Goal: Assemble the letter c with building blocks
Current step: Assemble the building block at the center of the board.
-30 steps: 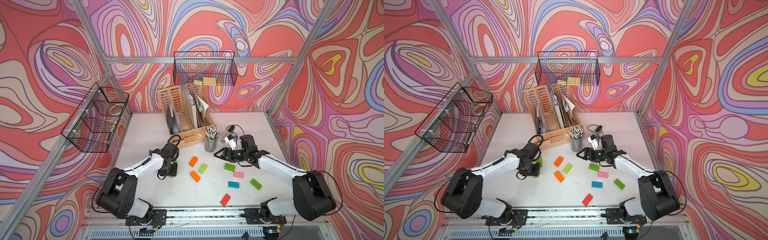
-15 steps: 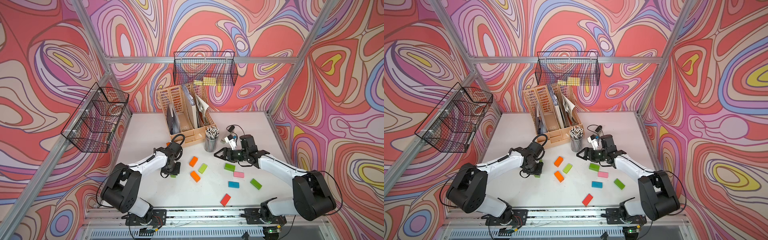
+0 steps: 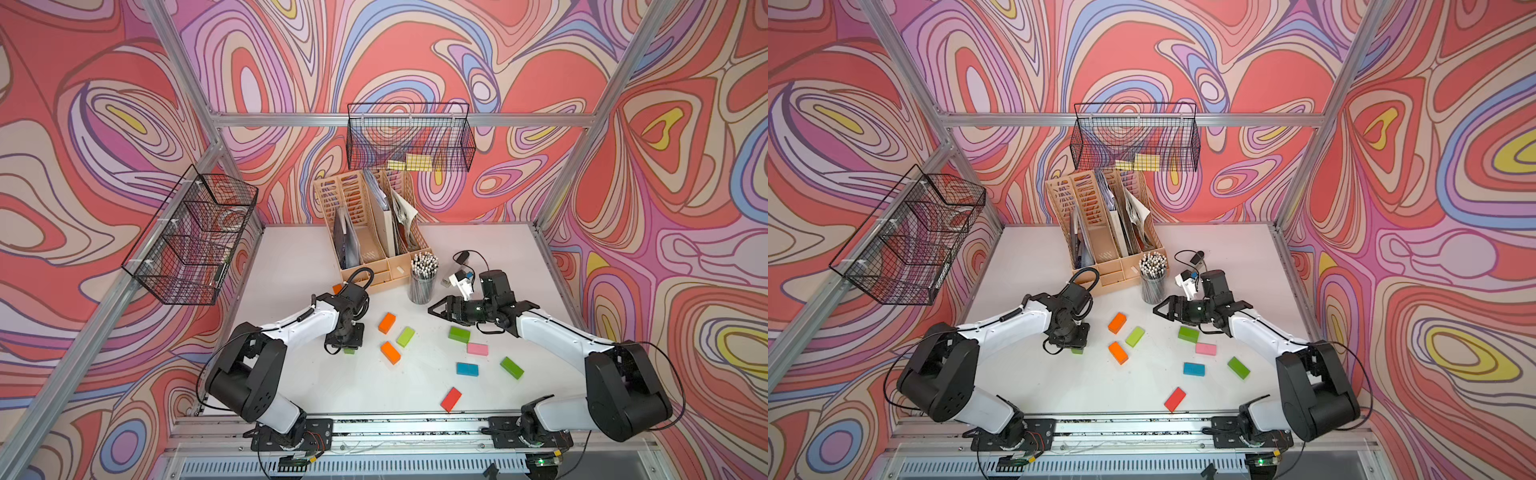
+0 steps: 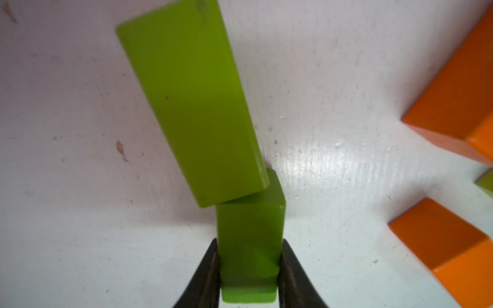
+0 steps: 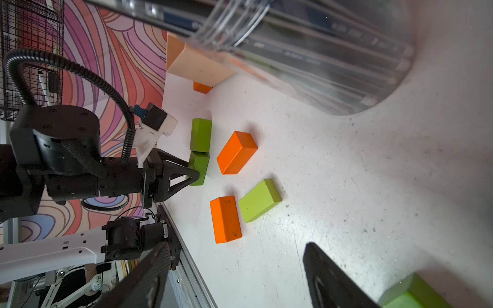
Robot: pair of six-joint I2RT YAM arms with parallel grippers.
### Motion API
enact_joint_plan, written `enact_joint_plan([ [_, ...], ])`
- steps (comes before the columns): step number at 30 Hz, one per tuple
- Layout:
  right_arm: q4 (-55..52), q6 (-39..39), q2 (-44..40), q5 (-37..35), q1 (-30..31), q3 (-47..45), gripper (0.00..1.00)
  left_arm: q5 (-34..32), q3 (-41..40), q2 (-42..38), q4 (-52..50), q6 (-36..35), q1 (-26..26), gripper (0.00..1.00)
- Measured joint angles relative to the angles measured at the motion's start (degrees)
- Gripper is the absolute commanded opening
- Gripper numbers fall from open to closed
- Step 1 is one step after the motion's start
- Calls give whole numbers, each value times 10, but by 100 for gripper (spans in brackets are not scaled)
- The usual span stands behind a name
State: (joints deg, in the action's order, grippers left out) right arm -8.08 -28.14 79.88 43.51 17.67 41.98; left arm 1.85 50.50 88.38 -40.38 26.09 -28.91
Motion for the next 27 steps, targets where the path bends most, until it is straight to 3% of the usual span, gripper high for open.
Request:
enact_joint_plan([
  [27,0,0,-7,0,0,-4,83,-14,-5,-14,-4,9,0,23],
])
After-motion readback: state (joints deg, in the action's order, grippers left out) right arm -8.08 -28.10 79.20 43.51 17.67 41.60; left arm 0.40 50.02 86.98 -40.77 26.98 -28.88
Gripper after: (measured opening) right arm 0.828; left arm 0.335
